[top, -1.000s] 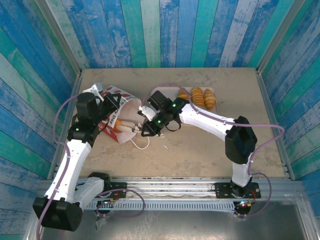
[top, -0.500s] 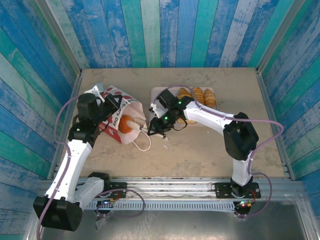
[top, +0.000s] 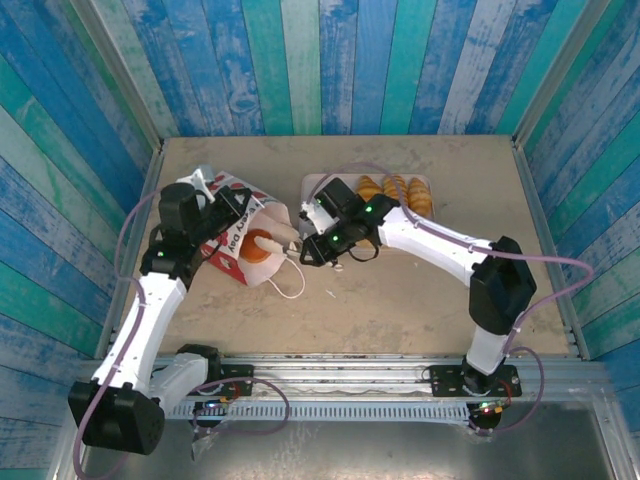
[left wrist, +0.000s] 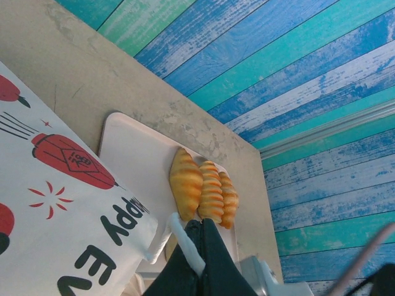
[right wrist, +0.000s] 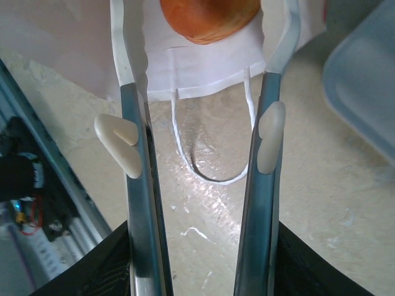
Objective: Take the fake bread out of the paper bag
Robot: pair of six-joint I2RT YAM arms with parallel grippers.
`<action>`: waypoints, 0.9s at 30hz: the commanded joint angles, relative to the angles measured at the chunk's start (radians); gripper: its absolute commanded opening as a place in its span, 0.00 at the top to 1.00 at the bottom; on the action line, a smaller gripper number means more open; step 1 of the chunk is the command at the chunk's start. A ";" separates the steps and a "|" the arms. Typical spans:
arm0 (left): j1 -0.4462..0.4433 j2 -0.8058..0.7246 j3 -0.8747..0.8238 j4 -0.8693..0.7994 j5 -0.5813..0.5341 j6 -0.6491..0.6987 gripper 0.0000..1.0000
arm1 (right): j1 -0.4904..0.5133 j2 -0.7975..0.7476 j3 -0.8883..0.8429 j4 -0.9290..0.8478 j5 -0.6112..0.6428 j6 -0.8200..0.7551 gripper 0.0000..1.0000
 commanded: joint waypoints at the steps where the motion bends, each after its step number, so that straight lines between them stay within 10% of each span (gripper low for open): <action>1: -0.006 0.005 -0.001 0.039 0.016 0.005 1.00 | 0.072 0.015 0.060 -0.069 0.221 -0.167 0.48; 10: -0.007 -0.005 -0.001 0.029 0.008 0.009 1.00 | 0.158 0.176 0.258 -0.195 0.464 -0.309 0.42; 27: -0.007 -0.015 -0.003 0.022 0.002 0.010 1.00 | 0.157 0.330 0.409 -0.252 0.395 -0.319 0.39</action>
